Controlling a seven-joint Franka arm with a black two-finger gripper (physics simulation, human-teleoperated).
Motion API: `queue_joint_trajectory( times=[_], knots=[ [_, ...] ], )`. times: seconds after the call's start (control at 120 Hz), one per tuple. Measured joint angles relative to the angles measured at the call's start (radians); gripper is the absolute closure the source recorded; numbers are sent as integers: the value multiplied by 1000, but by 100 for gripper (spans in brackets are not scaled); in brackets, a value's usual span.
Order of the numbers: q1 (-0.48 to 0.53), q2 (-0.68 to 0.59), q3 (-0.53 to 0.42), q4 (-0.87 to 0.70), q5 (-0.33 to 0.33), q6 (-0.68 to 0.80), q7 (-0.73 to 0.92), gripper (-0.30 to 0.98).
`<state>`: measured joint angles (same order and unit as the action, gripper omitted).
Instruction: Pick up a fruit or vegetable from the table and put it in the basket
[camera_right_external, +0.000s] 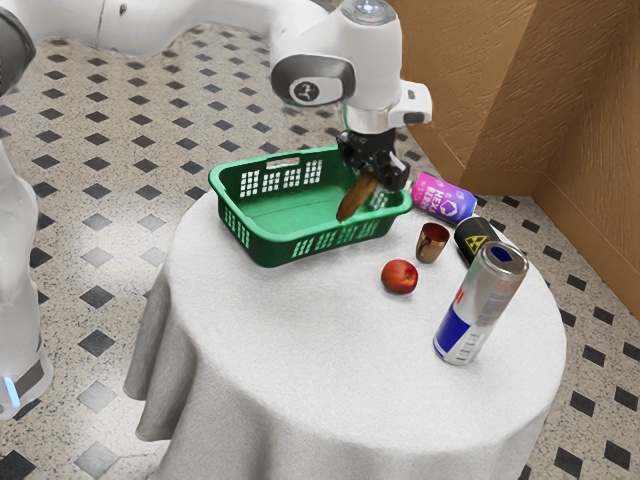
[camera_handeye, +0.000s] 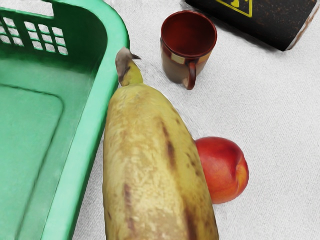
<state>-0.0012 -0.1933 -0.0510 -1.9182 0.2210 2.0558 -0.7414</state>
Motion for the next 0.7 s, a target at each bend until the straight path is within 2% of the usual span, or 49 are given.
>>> queue_joint_trajectory(
  times=[0.075, 0.25, 0.425, 0.558, 0.633, 0.7],
  knots=[
    [71, -5, 6, 2, 1, -31, 7, 60],
    [165, 29, 11, 18, 5, -66, 34, 60],
    [187, 79, 11, 75, 12, -79, 66, 60],
    [181, 76, 31, 77, 4, -80, 90, 25],
    [184, 73, 46, 77, -1, -73, 96, 15],
    [151, 53, 31, 76, -54, -74, -4, 9]
  ],
)
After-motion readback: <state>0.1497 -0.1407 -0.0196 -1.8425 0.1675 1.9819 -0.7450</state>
